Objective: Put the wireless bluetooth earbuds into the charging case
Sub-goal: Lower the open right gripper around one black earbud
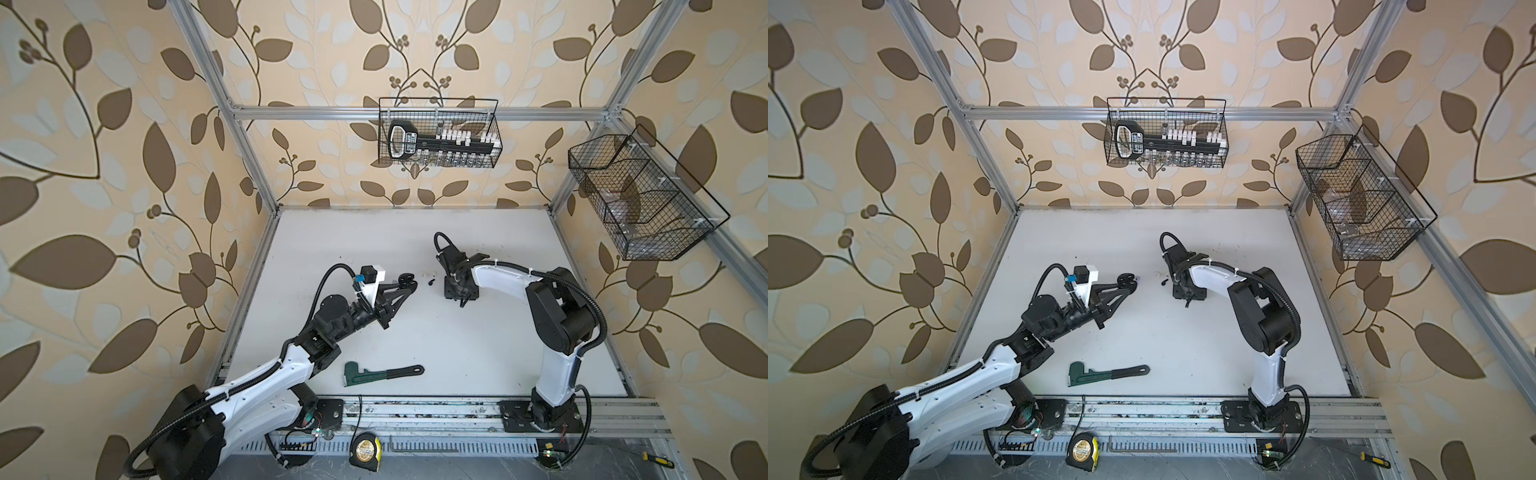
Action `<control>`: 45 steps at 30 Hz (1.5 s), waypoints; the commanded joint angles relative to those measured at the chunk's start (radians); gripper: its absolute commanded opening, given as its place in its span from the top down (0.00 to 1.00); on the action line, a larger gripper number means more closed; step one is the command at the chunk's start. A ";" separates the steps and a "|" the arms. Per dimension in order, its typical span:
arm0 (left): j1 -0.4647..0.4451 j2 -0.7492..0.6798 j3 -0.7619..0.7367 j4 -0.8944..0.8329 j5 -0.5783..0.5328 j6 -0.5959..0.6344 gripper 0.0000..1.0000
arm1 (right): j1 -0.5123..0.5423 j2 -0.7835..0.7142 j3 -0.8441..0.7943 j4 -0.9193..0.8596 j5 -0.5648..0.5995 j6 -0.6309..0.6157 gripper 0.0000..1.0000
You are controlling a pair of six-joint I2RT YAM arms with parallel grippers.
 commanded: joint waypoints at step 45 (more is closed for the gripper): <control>-0.003 -0.018 -0.024 0.071 0.106 0.183 1.00 | -0.020 -0.026 -0.024 0.040 -0.112 -0.180 0.57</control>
